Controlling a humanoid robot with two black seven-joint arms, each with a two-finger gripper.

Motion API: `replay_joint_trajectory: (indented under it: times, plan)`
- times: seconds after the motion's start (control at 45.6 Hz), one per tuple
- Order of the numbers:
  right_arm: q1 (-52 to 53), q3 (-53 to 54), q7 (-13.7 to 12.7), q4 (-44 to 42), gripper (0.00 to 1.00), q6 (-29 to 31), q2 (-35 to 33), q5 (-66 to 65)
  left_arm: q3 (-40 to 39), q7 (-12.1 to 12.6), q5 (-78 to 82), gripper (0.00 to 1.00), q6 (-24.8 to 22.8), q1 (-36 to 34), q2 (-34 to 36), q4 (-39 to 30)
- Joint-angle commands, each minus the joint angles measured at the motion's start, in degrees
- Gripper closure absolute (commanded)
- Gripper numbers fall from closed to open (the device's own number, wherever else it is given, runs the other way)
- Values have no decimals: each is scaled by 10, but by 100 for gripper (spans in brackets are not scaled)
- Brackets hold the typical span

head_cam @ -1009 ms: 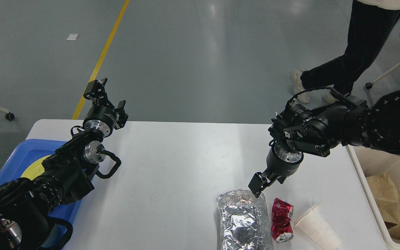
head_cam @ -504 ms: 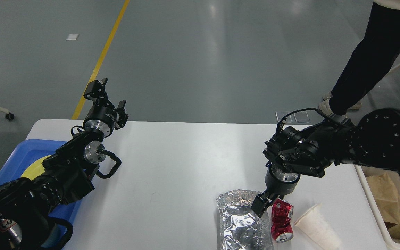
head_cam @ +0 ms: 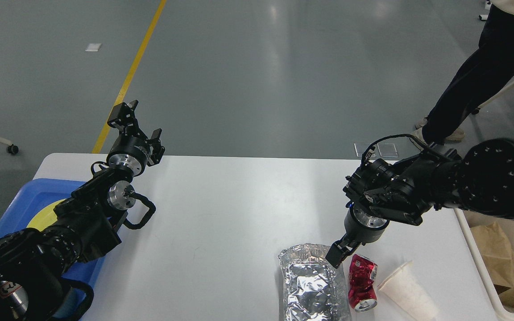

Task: Tidy desktop
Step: 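Move the right gripper down toward the foil-wrapped packet, then lower the right gripper onto the foil packet and close on it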

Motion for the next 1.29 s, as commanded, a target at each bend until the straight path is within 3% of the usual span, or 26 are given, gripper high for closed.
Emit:
replay_joint_trajectory:
  times: [0.0,0.438,0.811,1.272]
  plan:
    - [-2,0,-1,0,0,-22,0,3,0,0,0,4,0,0,-1,-1]
    - [3,-18,0,1,0,-23,-27,6,0,0,0,4,0,0,0,-1]
    - [12,-58,-2,-2,0,-6,-40,244,0,1,0,4,0,0,0,0]
    - [-6,-59,-1,-24,0,-14,-90,256,0,0,0,4,0,0,0,0]
